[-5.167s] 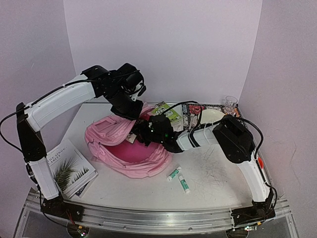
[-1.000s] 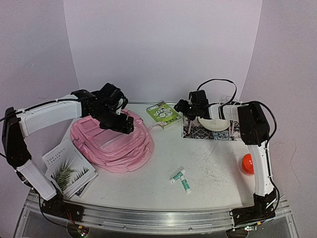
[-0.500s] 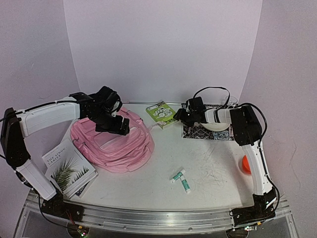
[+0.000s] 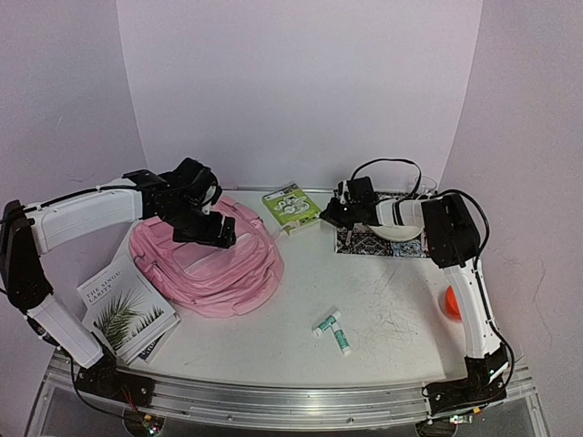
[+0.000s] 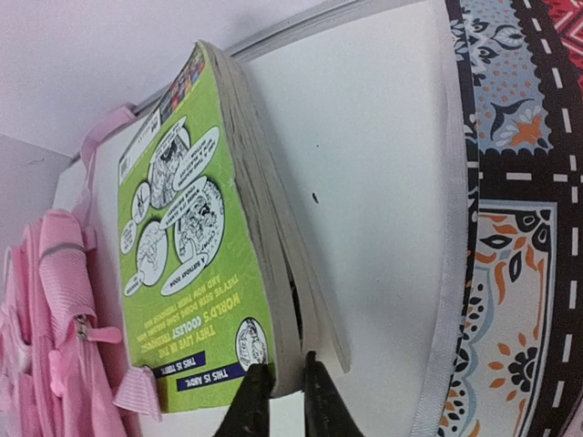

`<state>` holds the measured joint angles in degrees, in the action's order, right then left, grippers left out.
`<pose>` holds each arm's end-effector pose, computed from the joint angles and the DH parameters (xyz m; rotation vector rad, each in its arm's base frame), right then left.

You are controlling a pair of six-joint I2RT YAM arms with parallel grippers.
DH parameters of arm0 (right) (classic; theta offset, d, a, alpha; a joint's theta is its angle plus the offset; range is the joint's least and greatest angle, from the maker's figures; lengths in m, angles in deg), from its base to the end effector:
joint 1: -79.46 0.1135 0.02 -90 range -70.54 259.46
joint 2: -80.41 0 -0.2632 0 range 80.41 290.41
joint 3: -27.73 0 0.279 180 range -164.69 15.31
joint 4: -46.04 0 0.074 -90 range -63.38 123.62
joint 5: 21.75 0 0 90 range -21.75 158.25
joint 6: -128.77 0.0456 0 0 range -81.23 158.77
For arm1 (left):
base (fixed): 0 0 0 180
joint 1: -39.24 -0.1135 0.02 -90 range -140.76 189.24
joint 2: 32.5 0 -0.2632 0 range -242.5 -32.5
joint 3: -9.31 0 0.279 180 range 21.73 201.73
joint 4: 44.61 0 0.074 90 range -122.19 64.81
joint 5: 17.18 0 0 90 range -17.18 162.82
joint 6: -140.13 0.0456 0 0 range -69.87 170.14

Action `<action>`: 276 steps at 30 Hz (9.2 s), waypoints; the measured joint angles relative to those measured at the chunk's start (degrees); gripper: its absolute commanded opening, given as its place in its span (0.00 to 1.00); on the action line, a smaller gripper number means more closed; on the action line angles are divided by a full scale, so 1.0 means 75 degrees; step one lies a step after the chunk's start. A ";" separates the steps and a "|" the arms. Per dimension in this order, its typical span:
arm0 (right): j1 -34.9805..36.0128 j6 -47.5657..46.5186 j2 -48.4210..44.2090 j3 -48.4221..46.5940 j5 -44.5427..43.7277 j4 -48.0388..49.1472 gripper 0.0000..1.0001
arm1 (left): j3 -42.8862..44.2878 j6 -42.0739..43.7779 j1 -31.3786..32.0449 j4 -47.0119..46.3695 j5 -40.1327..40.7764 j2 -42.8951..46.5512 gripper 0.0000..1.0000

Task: Pack the student bag
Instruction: Move the book to the center of the board, then pick up the book from the center of the board, then pass from the right arm to the left, then pass from the left arm to the right

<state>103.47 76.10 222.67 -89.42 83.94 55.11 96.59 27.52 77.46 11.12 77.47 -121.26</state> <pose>0.5377 0.2530 0.1236 0.0252 1.9609 0.9804 0.2835 -0.2185 0.2690 0.3214 2.5727 -0.2954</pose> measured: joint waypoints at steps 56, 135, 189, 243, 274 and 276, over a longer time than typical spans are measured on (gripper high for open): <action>0.1898 0.4147 -0.7135 0.7575 -0.0543 0.1670 0.00 | -0.2161 -0.5169 0.0348 -0.4517 -0.2689 -0.0166 0.95; 0.1014 0.2320 -0.4630 0.7341 0.2175 0.2324 0.07 | 0.0249 -0.4272 0.1637 -0.4310 -0.2385 -0.3041 0.57; 0.1000 0.2984 -0.5884 0.7664 0.2965 0.2953 0.00 | -0.1322 -0.5947 0.1042 -0.6336 -0.3219 -0.2607 0.79; 0.2842 -0.2812 -0.8588 0.5989 -0.1945 -0.2523 0.98 | -0.2200 -0.7848 0.0824 -0.8939 -0.3506 -0.1468 0.00; 0.5403 -0.6207 -0.4316 0.2992 -0.8255 -0.3823 0.93 | -0.2202 -0.8256 0.0725 -0.8227 -0.2758 -0.1572 0.00; 0.5403 -0.6225 -0.4211 0.2992 -0.8419 -0.3832 0.89 | -0.2202 -0.8343 0.0727 -0.8184 -0.2738 -0.1566 0.00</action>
<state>143.99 29.42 191.09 -66.97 20.79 26.37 80.08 -35.05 82.91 -50.27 56.94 -133.00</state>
